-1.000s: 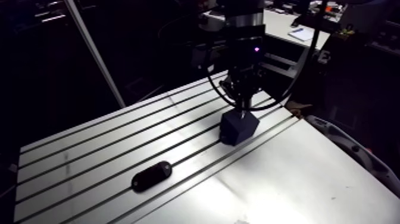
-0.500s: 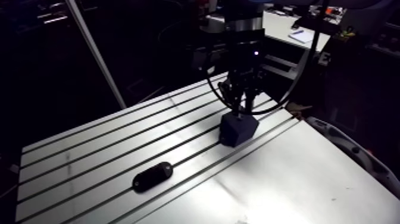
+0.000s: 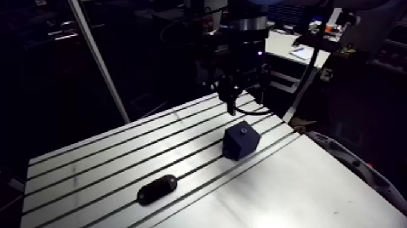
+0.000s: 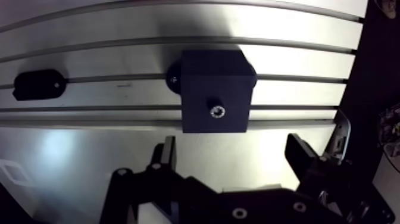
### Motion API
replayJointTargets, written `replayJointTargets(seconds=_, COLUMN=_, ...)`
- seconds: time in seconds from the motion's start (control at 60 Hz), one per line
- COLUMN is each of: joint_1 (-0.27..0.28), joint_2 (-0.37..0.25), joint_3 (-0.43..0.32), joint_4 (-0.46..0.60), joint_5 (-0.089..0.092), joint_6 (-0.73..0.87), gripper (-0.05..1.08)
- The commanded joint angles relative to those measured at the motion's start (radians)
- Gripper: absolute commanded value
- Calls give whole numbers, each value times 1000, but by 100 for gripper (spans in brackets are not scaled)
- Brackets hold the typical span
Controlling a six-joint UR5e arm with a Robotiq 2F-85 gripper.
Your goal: Pick up the M10 bolt and insert it into the hole until fully seated.
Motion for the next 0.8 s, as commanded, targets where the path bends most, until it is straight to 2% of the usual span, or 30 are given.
replayJointTargets(seconds=0.017, joint_1=30, joint_2=-107, joint_3=-16, joint_4=-20, joint_5=36, joint_6=5, gripper=0)
replayJointTargets(seconds=0.05, joint_1=30, joint_2=-107, joint_3=-16, joint_4=-20, joint_5=36, joint_6=5, gripper=0)
replayJointTargets(seconds=0.083, joint_1=36, joint_2=-143, joint_3=-34, joint_4=-8, joint_5=59, joint_6=12, gripper=0)
replayJointTargets(seconds=0.1, joint_1=36, joint_2=-143, joint_3=-34, joint_4=-8, joint_5=59, joint_6=12, gripper=0)
replayJointTargets(seconds=0.117, joint_1=36, joint_2=-163, joint_3=-43, joint_4=2, joint_5=71, joint_6=15, gripper=0)
replayJointTargets(seconds=0.133, joint_1=36, joint_2=-163, joint_3=-43, joint_4=2, joint_5=71, joint_6=15, gripper=0)
replayJointTargets(seconds=0.15, joint_1=37, joint_2=-184, joint_3=-51, joint_4=14, joint_5=81, joint_6=19, gripper=0)
replayJointTargets(seconds=0.167, joint_1=37, joint_2=-184, joint_3=-51, joint_4=14, joint_5=81, joint_6=19, gripper=0)
replayJointTargets(seconds=0.183, joint_1=37, joint_2=-203, joint_3=-57, joint_4=26, joint_5=92, joint_6=20, gripper=0)
replayJointTargets(seconds=0.2, joint_1=37, joint_2=-203, joint_3=-57, joint_4=26, joint_5=92, joint_6=20, gripper=0)
replayJointTargets(seconds=0.217, joint_1=37, joint_2=-220, joint_3=-63, joint_4=41, joint_5=105, joint_6=21, gripper=0)
replayJointTargets(seconds=0.233, joint_1=37, joint_2=-220, joint_3=-63, joint_4=41, joint_5=105, joint_6=21, gripper=0)
replayJointTargets(seconds=0.25, joint_1=37, joint_2=-237, joint_3=-67, joint_4=54, joint_5=121, joint_6=22, gripper=0)
replayJointTargets(seconds=0.267, joint_1=37, joint_2=-237, joint_3=-67, joint_4=54, joint_5=121, joint_6=22, gripper=0)
replayJointTargets(seconds=0.283, joint_1=37, joint_2=-253, joint_3=-70, joint_4=66, joint_5=141, joint_6=22, gripper=0)
replayJointTargets(seconds=0.3, joint_1=37, joint_2=-253, joint_3=-70, joint_4=66, joint_5=141, joint_6=22, gripper=0)
replayJointTargets(seconds=0.333, joint_1=42, joint_2=-285, joint_3=-71, joint_4=91, joint_5=174, joint_6=26, gripper=0)
replayJointTargets(seconds=0.367, joint_1=42, joint_2=-285, joint_3=-71, joint_4=91, joint_5=174, joint_6=26, gripper=0)
replayJointTargets(seconds=0.4, joint_1=50, joint_2=-308, joint_3=-73, joint_4=112, joint_5=192, joint_6=46, gripper=0)
replayJointTargets(seconds=0.45, joint_1=59, joint_2=-314, joint_3=-75, joint_4=122, joint_5=194, joint_6=62, gripper=0)
replayJointTargets(seconds=0.55, joint_1=112, joint_2=-325, joint_3=-85, joint_4=135, joint_5=187, joint_6=133, gripper=0)
replayJointTargets(seconds=0.633, joint_1=132, joint_2=-323, joint_3=-96, joint_4=146, joint_5=186, joint_6=154, gripper=0)
replayJointTargets(seconds=0.667, joint_1=159, joint_2=-316, joint_3=-111, joint_4=156, joint_5=184, joint_6=171, gripper=0)
replayJointTargets(seconds=0.7, joint_1=159, joint_2=-316, joint_3=-111, joint_4=156, joint_5=184, joint_6=171, gripper=0)
replayJointTargets(seconds=0.733, joint_1=194, joint_2=-303, joint_3=-122, joint_4=163, joint_5=177, joint_6=188, gripper=0)
replayJointTargets(seconds=0.783, joint_1=216, joint_2=-293, joint_3=-128, joint_4=165, joint_5=167, joint_6=198, gripper=0)
replayJointTargets(seconds=0.8, joint_1=238, joint_2=-283, joint_3=-133, joint_4=168, joint_5=150, joint_6=212, gripper=0)
